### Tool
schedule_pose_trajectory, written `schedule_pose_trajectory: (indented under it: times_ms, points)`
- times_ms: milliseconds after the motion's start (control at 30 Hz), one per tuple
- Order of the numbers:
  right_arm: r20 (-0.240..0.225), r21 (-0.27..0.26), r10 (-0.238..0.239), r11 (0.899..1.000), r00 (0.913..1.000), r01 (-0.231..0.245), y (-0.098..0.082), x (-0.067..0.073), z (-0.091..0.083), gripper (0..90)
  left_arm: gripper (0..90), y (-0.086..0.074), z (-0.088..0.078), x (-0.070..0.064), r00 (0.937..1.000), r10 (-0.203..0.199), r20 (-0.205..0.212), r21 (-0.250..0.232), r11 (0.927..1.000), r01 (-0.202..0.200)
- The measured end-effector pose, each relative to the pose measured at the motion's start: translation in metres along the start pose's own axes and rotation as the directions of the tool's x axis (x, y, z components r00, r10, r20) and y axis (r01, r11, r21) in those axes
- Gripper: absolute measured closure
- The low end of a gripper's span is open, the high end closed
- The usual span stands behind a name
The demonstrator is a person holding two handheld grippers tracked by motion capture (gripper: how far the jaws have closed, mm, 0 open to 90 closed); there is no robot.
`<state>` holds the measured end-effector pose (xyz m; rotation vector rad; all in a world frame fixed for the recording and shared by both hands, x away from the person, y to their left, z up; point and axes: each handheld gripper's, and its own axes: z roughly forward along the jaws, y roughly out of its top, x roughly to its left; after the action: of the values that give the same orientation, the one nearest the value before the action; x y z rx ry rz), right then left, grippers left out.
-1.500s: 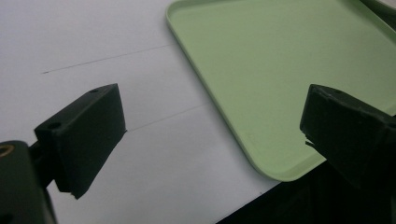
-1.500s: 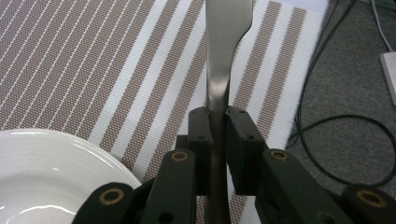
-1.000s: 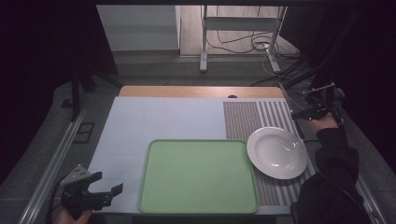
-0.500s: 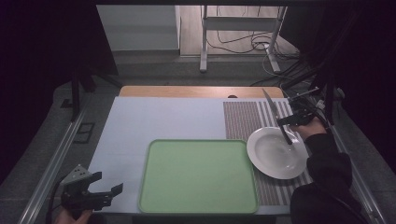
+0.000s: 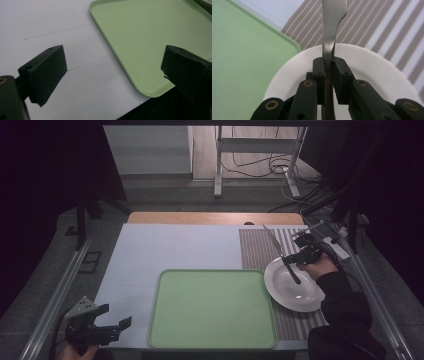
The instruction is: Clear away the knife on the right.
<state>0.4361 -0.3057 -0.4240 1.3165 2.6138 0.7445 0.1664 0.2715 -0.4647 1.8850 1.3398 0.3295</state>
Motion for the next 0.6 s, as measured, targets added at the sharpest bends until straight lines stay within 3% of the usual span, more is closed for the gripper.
schedule_pose_trajectory:
  times_ms: [433, 600]
  points:
    - [-0.056, 0.030, -0.062, 0.998, 0.9965, 0.063, -0.010, 0.049, 0.003, 81.3, 5.8, 0.000, 0.000, 0.000, 1.0000, 0.000, -0.001, 0.001, 1.0000, 0.000]
    - [-0.083, 0.045, -0.103, 0.993, 0.9912, 0.107, -0.012, 0.072, 0.007, 81.3, 5.8, 0.001, 0.001, 0.000, 1.0000, 0.001, -0.002, 0.001, 1.0000, -0.001]
